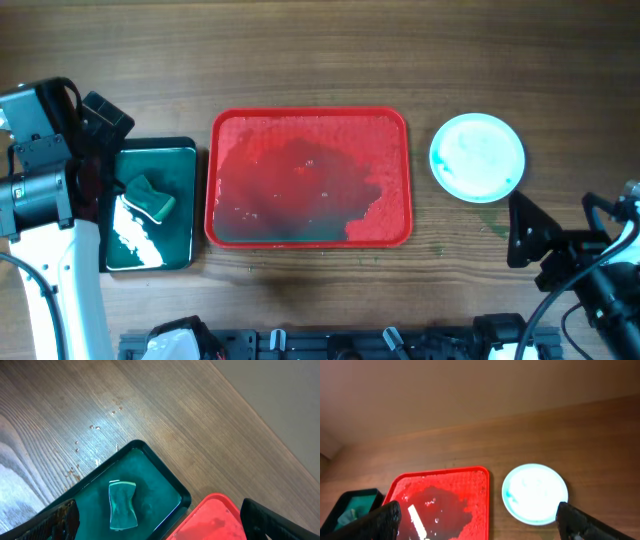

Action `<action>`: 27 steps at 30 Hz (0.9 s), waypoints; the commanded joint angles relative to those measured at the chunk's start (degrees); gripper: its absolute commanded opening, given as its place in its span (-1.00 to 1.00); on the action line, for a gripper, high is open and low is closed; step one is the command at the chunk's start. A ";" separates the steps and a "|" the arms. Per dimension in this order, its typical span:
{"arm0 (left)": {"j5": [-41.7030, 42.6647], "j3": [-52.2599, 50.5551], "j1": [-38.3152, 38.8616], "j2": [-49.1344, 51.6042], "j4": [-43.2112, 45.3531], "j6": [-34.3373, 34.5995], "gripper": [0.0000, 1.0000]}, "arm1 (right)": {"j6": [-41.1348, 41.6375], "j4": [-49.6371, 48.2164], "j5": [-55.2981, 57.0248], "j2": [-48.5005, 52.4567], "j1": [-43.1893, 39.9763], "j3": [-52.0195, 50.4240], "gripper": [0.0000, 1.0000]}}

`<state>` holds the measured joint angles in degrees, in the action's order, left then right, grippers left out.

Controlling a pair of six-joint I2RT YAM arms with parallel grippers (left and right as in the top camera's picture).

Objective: Clean dirty plates on tray and stack at the side

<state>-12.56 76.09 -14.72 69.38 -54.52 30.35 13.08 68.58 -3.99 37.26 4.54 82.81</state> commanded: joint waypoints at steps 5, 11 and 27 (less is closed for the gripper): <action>0.07 0.09 0.24 -0.04 -0.02 0.13 1.00 | -7.02 -40.48 -2.12 -3.37 0.28 -31.26 0.99; 0.07 0.09 0.24 -0.04 -0.02 0.13 1.00 | -7.10 -71.60 -1.84 -26.25 0.26 -71.76 0.99; 0.07 0.09 0.24 -0.04 -0.02 0.13 1.00 | -8.44 -68.94 -2.03 -35.95 0.28 -82.51 0.99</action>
<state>-12.56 76.05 -14.72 69.43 -54.65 30.35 5.67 -0.05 -5.37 1.06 4.62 0.36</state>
